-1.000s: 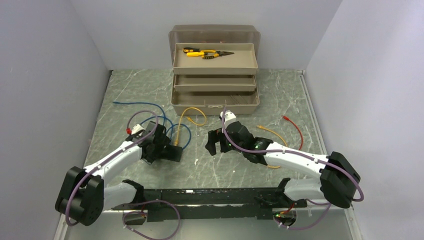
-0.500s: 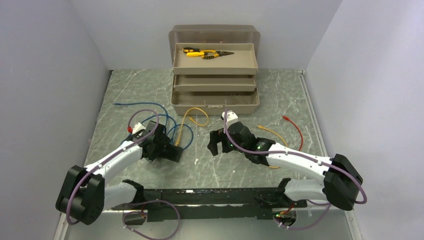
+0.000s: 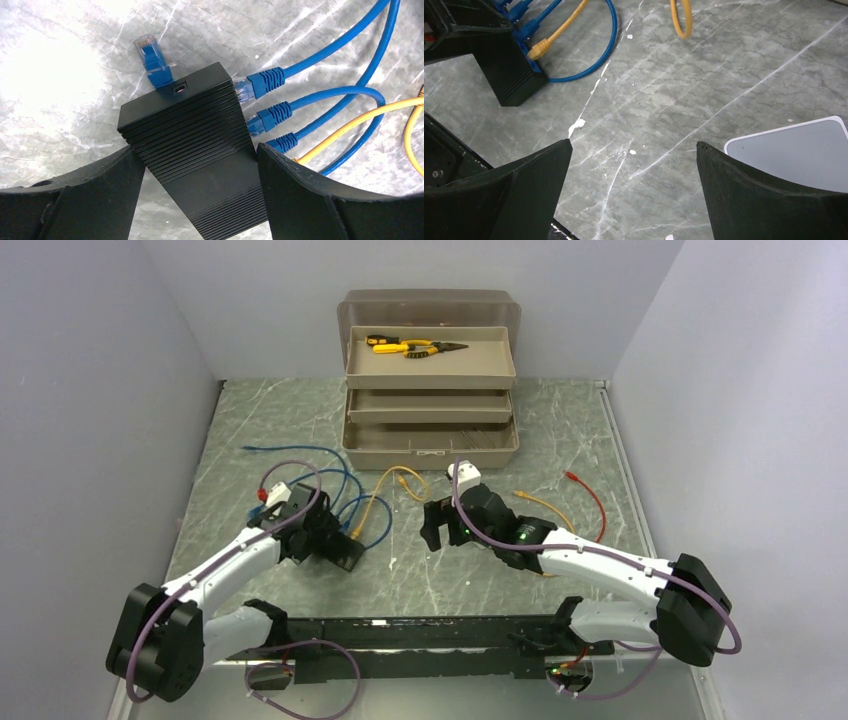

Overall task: Pull the plug from the switch port
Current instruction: Adjust the switch port at the center of the board.

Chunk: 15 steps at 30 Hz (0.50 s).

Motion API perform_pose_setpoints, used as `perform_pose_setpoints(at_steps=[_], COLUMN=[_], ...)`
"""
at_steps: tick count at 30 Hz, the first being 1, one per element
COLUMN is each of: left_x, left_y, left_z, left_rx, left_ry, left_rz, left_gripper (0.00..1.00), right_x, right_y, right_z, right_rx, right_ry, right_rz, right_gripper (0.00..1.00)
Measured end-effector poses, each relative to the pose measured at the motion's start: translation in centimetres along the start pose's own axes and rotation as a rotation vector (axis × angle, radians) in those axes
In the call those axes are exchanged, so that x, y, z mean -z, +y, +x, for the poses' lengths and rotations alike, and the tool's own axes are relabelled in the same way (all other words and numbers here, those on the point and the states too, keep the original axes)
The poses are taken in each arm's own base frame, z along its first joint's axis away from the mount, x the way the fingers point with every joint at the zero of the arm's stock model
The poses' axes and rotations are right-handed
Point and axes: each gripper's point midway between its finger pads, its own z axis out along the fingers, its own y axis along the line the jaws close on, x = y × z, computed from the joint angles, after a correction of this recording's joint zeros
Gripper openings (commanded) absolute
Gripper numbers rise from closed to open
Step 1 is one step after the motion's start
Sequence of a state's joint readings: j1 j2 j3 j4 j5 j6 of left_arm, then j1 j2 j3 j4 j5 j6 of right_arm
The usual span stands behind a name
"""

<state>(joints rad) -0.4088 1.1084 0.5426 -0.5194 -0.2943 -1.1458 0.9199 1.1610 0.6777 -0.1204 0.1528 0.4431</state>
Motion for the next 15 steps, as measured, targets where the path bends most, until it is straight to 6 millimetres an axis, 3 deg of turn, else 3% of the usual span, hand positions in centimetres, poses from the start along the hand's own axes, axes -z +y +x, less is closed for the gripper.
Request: perform_pose_setpoints(at_steps=[4, 11, 15], left_x=[0.5, 1.0, 1.0], left_y=[-0.1, -1.0, -1.6], left_z=[-0.2, -0.1, 0.0], left_rx=[-0.065, -0.222, -0.27], left_ry=[-0.004, 0.007, 0.016], left_rz=[0.029, 0.105, 0.144], left_gripper=[0.33, 0.02, 0.0], right_x=[0.1, 0.5, 0.9], right_y=[-0.2, -0.5, -0.6], right_z=[0.1, -0.4, -0.7], right_rx=[0.008, 0.017, 0.024], right_ry=[0.003, -0.019, -0.027], right_rz=[0.008, 0.024, 0.025], right_gripper=[1.0, 1.0, 1.0])
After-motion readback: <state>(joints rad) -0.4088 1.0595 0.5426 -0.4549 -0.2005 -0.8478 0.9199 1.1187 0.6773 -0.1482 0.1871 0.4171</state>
